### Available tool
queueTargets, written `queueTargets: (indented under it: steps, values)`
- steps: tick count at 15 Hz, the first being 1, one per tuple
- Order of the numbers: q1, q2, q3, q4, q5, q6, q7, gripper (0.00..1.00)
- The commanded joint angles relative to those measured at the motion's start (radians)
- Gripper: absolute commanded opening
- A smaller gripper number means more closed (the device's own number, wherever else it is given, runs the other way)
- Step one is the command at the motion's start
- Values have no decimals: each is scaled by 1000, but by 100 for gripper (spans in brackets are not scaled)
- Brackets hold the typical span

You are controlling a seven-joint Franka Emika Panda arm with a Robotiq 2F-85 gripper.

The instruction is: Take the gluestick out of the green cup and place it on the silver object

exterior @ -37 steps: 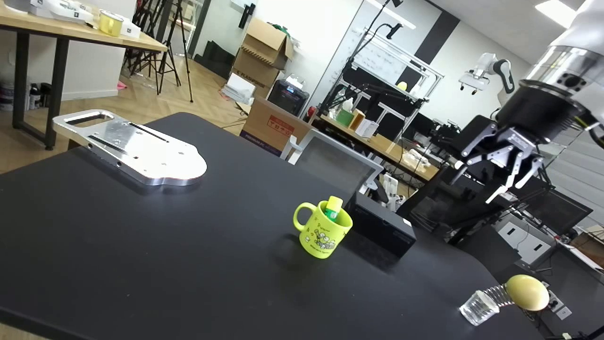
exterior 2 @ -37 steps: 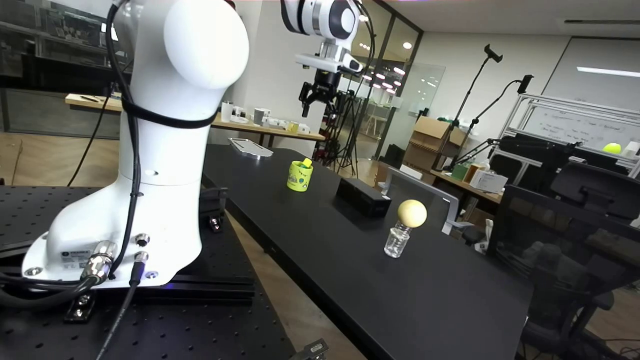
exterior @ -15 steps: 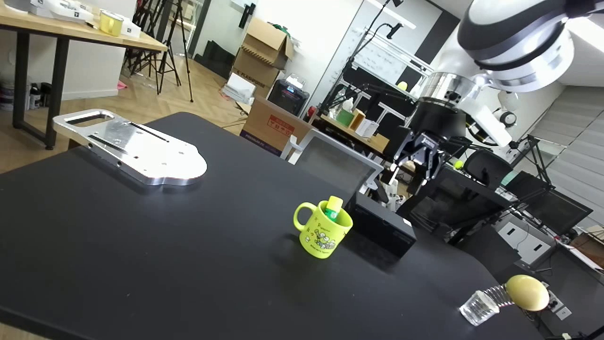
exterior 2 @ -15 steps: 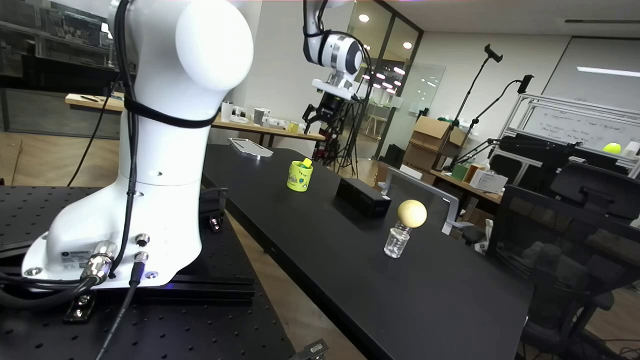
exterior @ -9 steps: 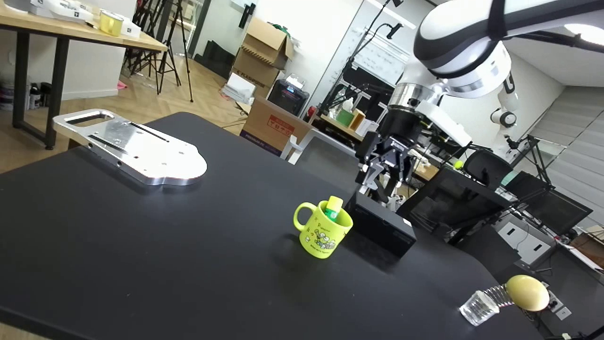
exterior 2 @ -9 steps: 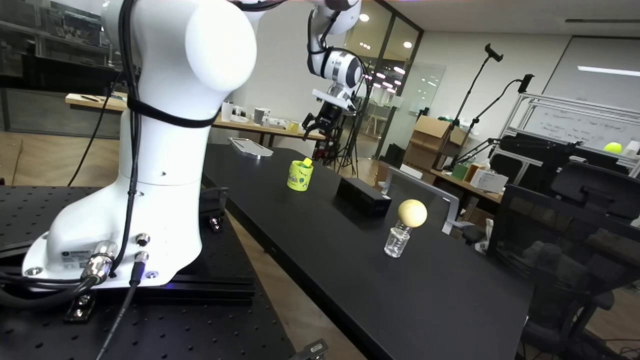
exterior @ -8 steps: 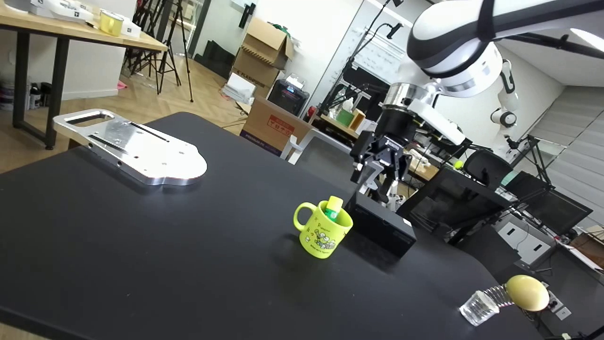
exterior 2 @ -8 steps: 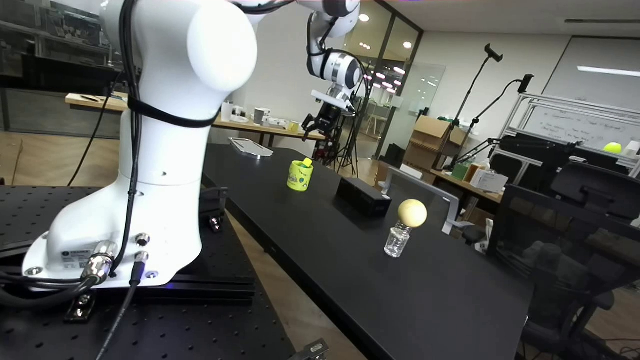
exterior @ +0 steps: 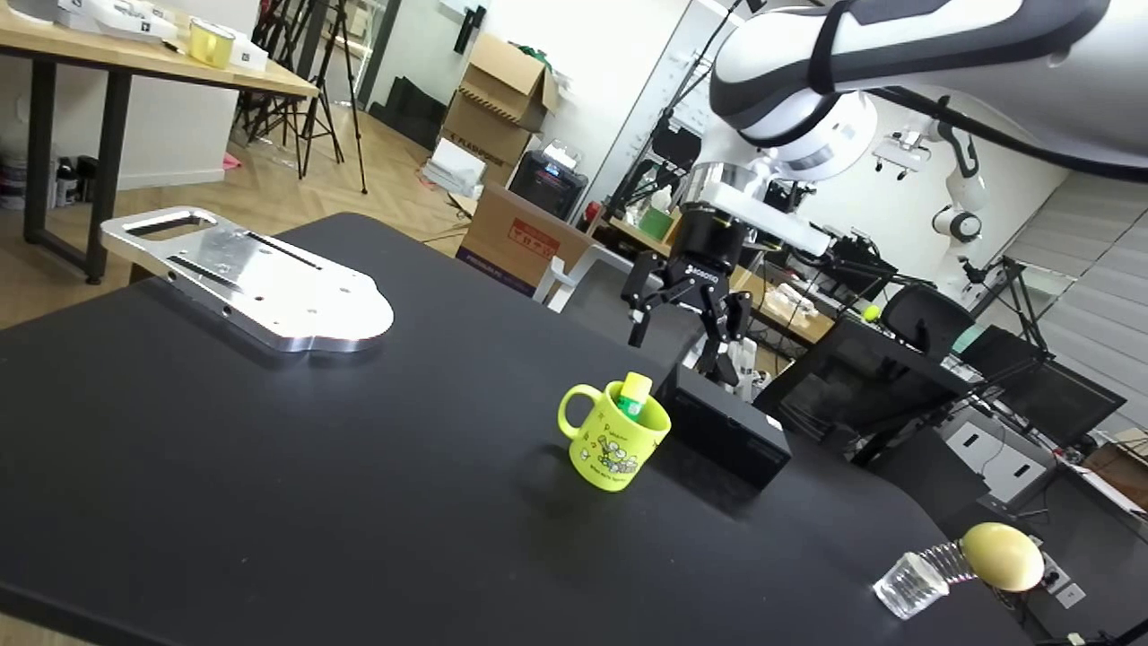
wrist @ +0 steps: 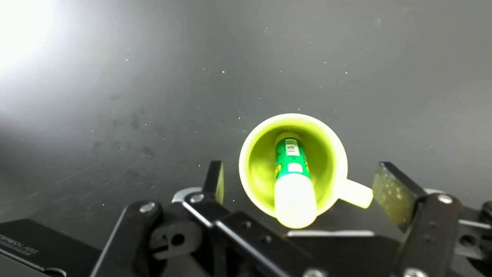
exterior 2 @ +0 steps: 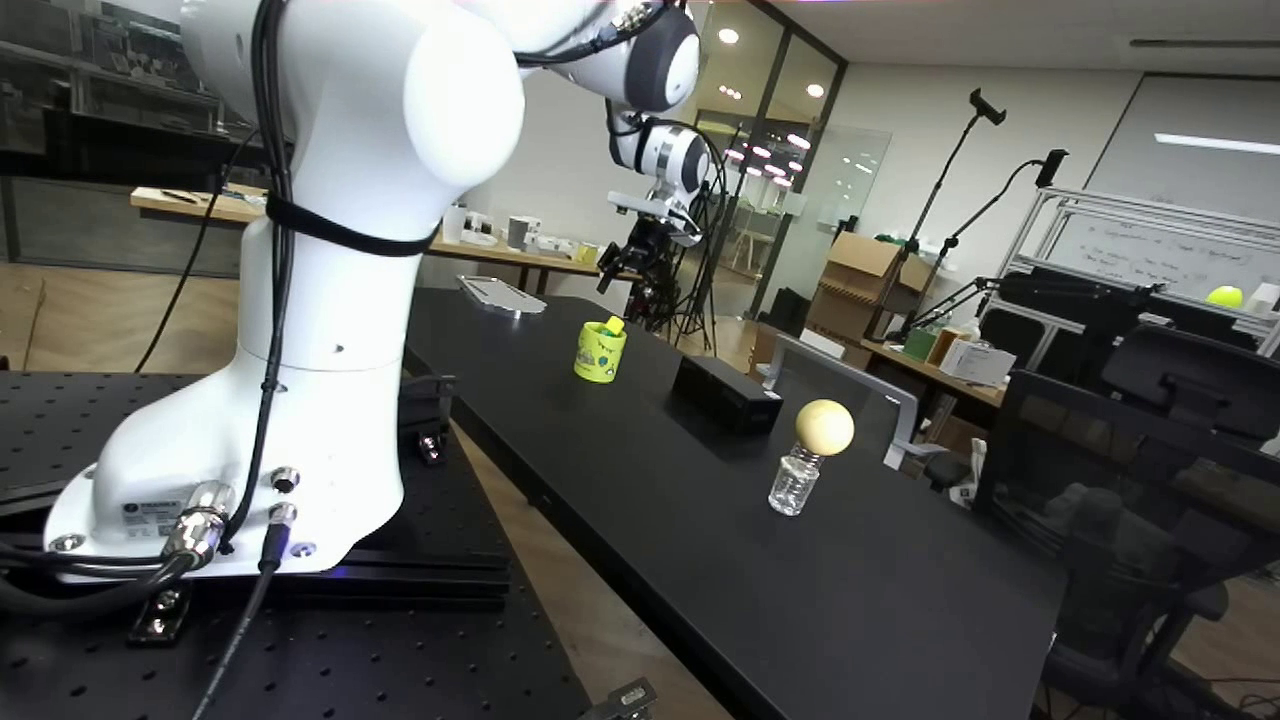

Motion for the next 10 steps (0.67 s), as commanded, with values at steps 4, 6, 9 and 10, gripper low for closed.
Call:
queueTargets:
  steps: [4, 6, 9, 10]
  values:
    - [16, 152, -6, 258, 75, -77, 47, 100]
    - [16, 174, -6, 293, 93, -80, 44, 100]
    - [25, 203, -17, 343, 93, -74, 43, 100]
    - [29, 212, -21, 359, 87, -73, 42, 100]
